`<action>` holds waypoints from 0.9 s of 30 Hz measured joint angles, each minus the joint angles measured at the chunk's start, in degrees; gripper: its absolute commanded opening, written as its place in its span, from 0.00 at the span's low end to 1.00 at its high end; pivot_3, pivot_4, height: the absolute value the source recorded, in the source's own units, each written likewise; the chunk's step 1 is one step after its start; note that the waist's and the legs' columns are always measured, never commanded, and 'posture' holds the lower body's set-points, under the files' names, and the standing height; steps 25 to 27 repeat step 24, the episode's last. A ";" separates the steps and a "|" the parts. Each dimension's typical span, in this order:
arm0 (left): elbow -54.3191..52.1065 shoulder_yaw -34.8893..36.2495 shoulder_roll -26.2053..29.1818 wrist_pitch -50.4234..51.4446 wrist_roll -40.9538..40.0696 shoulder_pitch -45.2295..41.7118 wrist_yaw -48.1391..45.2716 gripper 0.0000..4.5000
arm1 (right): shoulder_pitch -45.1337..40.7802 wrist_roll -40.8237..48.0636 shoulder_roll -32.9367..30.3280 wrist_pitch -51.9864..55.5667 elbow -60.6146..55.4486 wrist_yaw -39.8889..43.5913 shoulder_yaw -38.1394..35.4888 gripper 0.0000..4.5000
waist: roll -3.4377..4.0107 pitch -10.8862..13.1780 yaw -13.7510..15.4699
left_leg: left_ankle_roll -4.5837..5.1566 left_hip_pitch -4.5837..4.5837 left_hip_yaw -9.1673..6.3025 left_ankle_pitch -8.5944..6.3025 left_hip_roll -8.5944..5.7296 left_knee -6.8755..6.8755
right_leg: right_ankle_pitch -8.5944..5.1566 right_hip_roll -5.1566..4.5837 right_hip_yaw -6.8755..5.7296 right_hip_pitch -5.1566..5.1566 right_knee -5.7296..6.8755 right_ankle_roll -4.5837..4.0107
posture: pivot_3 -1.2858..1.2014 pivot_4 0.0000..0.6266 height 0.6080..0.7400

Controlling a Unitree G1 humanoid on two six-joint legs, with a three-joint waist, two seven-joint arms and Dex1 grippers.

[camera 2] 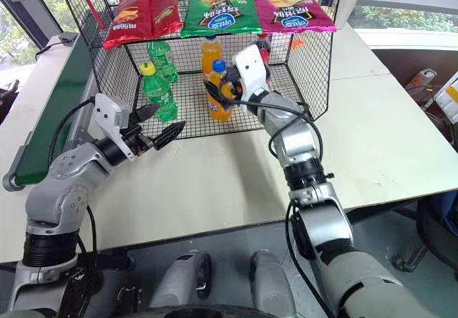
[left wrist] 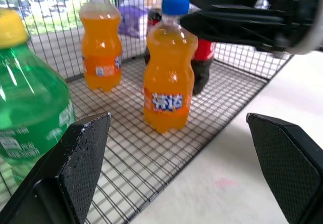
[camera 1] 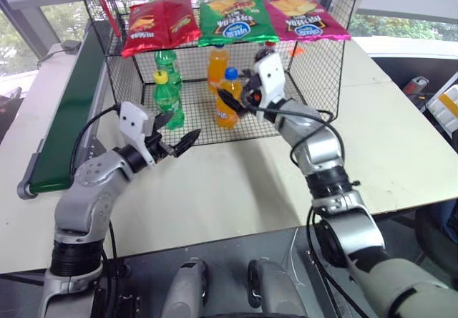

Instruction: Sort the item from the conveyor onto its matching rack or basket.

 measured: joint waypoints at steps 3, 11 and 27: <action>0.02 -0.17 -0.30 -0.14 0.67 0.44 0.73 1.00 | 4.23 0.87 -1.98 4.95 -7.40 1.42 0.43 0.99 | 0.00 0.00 -0.05 | 0.00 0.02 0.00 0.00 0.00 0.00 | 0.00 0.01 -0.01 0.00 0.02 0.00 | 0.52 0.24 0.99; -0.93 -0.44 -2.94 -0.29 1.76 6.07 3.94 1.00 | 21.44 5.59 -7.19 16.23 -26.56 2.31 -1.24 0.99 | -0.01 -0.01 0.17 | 0.00 0.05 -0.01 0.00 0.00 -0.01 | -0.01 -0.02 0.01 0.04 -0.03 0.00 | 0.52 0.24 0.99; -4.70 1.03 -3.52 2.53 0.00 10.96 6.99 1.00 | 28.25 8.51 -7.78 21.87 -32.50 -0.89 -3.49 0.99 | -0.01 -0.01 0.14 | 0.00 0.07 -0.02 0.00 0.01 0.00 | -0.03 0.00 0.02 0.04 -0.07 -0.03 | 0.52 0.24 0.99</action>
